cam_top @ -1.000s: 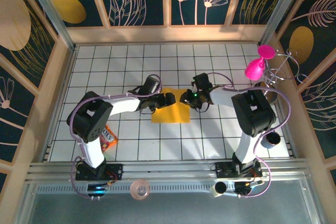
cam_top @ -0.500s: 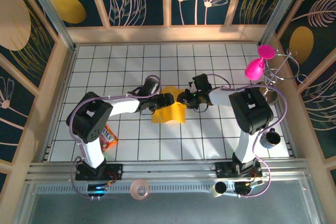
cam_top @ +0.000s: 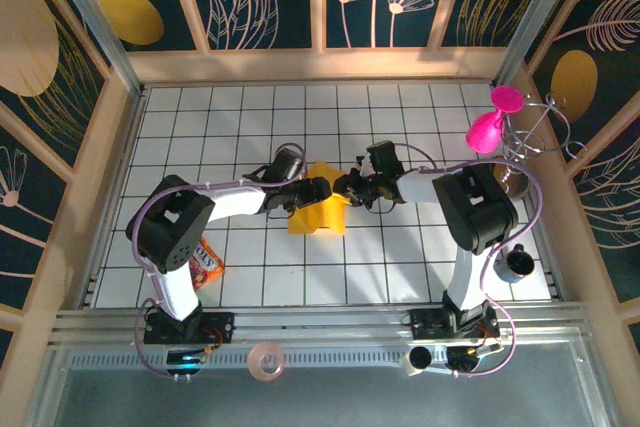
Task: Fold a paper plane with a square sheet of paper (pick it up from the middle)
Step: First fold the square sheet of paper in half at the center of the table.
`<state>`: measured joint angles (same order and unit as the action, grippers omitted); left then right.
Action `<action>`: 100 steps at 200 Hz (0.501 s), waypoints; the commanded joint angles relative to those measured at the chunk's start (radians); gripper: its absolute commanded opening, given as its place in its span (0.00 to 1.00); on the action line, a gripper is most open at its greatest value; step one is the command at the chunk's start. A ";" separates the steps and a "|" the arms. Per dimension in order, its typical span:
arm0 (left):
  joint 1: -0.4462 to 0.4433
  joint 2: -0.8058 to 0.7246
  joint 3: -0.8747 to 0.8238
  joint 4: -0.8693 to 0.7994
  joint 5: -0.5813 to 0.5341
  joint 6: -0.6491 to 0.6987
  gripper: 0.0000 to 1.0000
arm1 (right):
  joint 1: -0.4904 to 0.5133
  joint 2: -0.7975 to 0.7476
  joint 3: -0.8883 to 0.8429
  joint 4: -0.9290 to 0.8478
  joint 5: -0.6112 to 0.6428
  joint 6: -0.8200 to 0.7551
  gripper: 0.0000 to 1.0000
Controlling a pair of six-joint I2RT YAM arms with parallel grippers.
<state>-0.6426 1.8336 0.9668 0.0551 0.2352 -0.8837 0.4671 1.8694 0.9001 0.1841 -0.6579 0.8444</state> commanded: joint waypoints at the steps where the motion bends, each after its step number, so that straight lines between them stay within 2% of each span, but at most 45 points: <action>1: -0.005 0.029 -0.007 -0.085 -0.020 0.020 0.72 | 0.004 0.014 -0.018 0.074 -0.063 0.039 0.24; 39: -0.005 0.016 -0.007 -0.095 -0.040 0.035 0.58 | -0.011 -0.021 -0.050 0.131 -0.062 0.060 0.25; 100: -0.004 -0.074 -0.038 -0.029 -0.064 0.066 0.39 | -0.102 -0.217 -0.128 0.161 0.013 0.001 0.33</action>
<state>-0.6426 1.8076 0.9333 0.0250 0.1814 -0.8436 0.3985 1.7496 0.7883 0.3031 -0.6792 0.8894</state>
